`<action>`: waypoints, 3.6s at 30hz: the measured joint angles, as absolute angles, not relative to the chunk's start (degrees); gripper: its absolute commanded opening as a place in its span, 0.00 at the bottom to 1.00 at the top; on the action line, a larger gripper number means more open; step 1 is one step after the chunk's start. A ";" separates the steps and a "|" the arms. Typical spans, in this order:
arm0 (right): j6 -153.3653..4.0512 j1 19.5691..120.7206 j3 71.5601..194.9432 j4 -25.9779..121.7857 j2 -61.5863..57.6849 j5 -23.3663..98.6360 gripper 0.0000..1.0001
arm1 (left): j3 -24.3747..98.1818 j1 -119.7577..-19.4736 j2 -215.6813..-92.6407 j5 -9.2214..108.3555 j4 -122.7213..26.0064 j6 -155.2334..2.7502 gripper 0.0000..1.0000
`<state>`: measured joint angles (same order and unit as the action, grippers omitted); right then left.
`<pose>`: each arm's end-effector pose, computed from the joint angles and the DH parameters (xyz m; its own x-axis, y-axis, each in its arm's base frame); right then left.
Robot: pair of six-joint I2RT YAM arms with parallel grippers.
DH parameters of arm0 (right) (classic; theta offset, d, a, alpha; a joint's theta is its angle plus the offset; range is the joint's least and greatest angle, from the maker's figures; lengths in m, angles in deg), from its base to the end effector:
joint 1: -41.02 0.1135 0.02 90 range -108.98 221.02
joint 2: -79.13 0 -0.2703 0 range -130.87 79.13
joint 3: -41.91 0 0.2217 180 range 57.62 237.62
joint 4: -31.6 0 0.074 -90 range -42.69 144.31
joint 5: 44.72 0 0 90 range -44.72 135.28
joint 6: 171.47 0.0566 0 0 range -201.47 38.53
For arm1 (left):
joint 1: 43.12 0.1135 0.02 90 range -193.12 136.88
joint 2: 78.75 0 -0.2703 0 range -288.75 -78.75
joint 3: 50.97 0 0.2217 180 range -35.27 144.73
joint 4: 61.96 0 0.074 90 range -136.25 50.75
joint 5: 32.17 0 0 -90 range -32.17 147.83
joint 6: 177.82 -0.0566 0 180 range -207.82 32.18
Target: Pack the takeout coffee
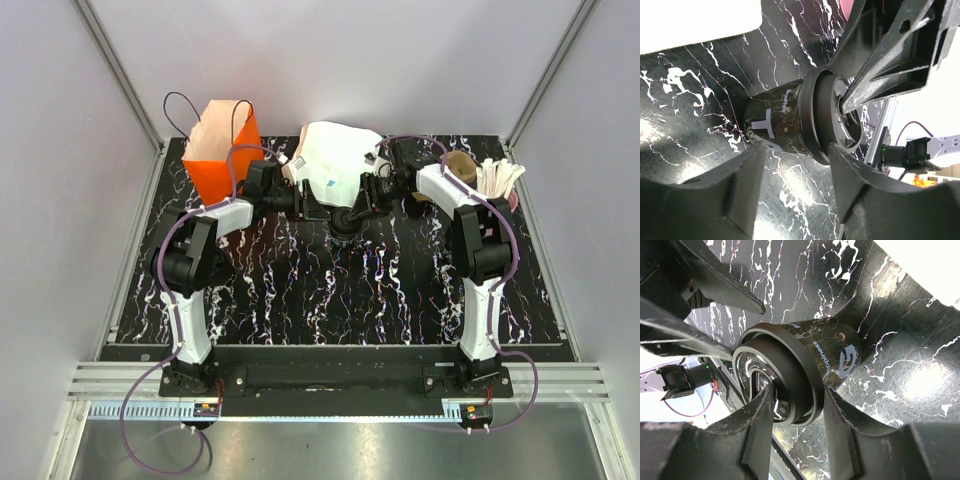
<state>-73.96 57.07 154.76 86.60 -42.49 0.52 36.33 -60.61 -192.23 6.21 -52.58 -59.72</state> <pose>0.4035 0.1575 0.2074 -0.9194 -0.1679 -0.3556 -0.3785 0.6236 0.6840 0.3829 -0.1672 0.2001 -0.8637 -0.0345 -0.5029 0.4399 0.4356 -0.7853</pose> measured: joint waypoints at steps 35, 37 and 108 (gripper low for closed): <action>-76.17 56.48 154.76 86.64 -42.47 0.63 0.18 | 40.65 -62.27 -194.54 7.87 -47.16 -61.89 0.54; -76.76 56.46 154.76 86.84 -42.47 0.33 0.18 | 40.30 -61.79 -194.54 7.74 -47.42 -61.63 0.56; -97.31 57.60 163.13 105.96 -46.06 -2.12 0.19 | 38.27 -62.84 -196.84 -2.81 -57.52 -54.92 0.48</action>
